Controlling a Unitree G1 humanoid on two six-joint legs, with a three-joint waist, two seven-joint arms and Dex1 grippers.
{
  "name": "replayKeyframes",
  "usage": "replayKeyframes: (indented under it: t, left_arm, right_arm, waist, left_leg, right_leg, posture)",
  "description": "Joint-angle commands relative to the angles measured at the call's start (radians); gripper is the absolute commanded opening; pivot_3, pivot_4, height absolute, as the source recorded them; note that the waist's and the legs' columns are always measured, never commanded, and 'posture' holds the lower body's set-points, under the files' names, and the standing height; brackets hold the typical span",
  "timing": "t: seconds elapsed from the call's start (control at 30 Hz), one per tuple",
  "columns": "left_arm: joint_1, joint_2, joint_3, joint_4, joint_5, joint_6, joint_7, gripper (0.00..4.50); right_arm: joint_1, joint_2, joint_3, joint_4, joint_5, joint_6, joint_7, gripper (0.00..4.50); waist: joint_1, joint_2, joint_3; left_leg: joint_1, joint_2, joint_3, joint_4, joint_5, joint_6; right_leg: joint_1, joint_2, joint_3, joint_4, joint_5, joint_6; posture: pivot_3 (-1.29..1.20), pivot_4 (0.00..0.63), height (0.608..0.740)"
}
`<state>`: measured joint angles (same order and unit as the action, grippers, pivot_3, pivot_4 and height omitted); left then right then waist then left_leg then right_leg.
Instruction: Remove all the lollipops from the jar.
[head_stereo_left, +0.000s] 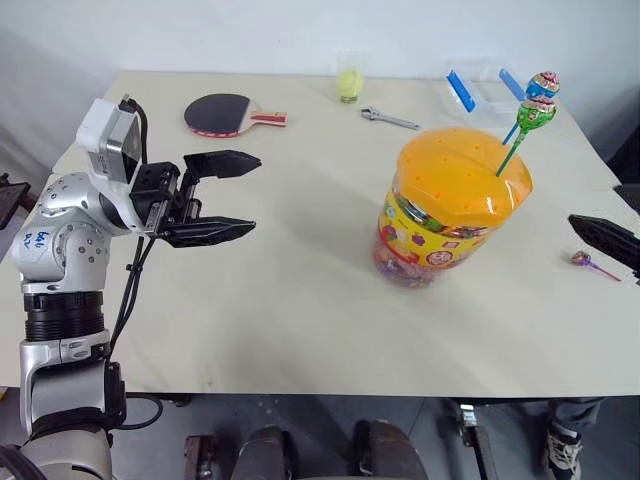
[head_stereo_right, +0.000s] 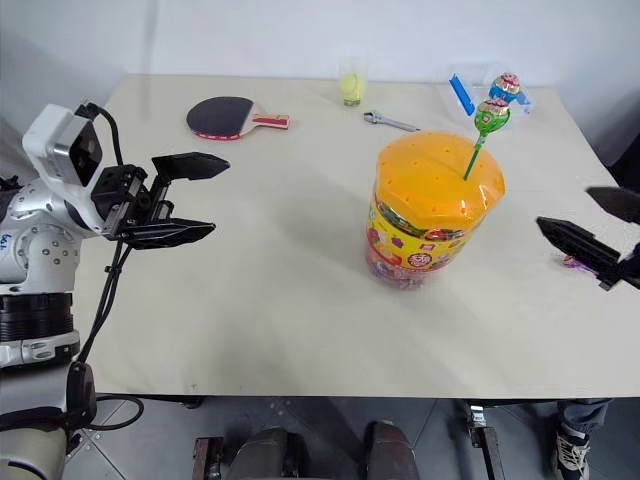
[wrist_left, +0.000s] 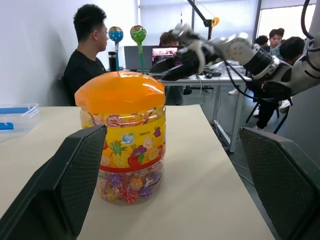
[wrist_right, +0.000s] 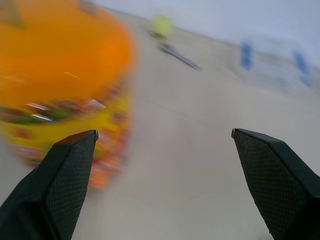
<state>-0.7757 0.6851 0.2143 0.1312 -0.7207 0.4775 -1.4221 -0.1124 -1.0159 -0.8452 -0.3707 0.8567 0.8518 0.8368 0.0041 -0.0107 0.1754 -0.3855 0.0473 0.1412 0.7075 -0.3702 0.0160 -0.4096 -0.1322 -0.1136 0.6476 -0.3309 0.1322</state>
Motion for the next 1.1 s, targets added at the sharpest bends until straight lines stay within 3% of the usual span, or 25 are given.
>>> replayKeyframes:
  t: [0.03,0.37,0.47,0.83,1.1]
  left_arm:
    - [-0.041,-0.002,-0.003,0.001,-0.007,-0.022,-0.012,4.50]
    - [-0.048,-0.011,-0.010,0.001,-0.007,-0.034,-0.002,4.50]
    - [-0.042,-0.007,-0.002,-0.008,-0.012,-0.032,0.006,4.50]
    - [-0.036,-0.003,0.000,-0.009,-0.012,-0.035,0.008,4.50]
    - [-0.051,-0.002,-0.006,0.015,-0.005,-0.046,-0.004,4.50]
  right_arm:
    - [-0.144,-0.080,0.091,-0.062,0.121,0.037,-0.029,4.48]
    - [-0.438,-0.049,0.383,-0.001,0.141,0.001,-0.055,4.48]
    - [-0.448,-0.038,0.404,0.014,0.129,-0.010,-0.046,3.93]
    - [-0.570,-0.001,0.432,0.075,0.116,-0.055,-0.062,0.04]
    - [-0.774,0.003,0.379,0.145,0.151,-0.049,-0.135,0.04]
  waist:
    - [-0.003,0.000,0.000]
    - [-0.004,0.000,0.000]
    - [-0.004,0.000,0.000]
    - [-0.006,0.000,0.000]
    - [-0.006,0.000,0.000]
  left_leg:
    - [0.000,0.000,0.000,0.000,0.000,0.000]
    - [-0.002,0.000,-0.002,0.001,0.000,0.000]
    - [-0.002,0.000,-0.002,0.002,0.000,0.000]
    - [-0.002,0.000,-0.002,0.002,0.000,0.000]
    - [-0.002,0.000,-0.002,0.001,0.000,0.000]
  right_leg:
    - [0.000,0.000,0.000,0.000,0.000,0.000]
    - [0.000,0.000,-0.002,0.000,0.000,0.000]
    - [0.000,0.000,-0.003,0.000,0.000,0.000]
    - [-0.001,0.000,-0.003,0.000,0.000,0.000]
    - [-0.001,-0.001,-0.003,0.001,0.000,0.000]
  posture:
    - [0.00,0.150,0.740]
    - [0.00,0.150,0.740]
    - [0.00,0.150,0.740]
    - [0.00,0.150,0.740]
    - [0.00,0.150,0.740]
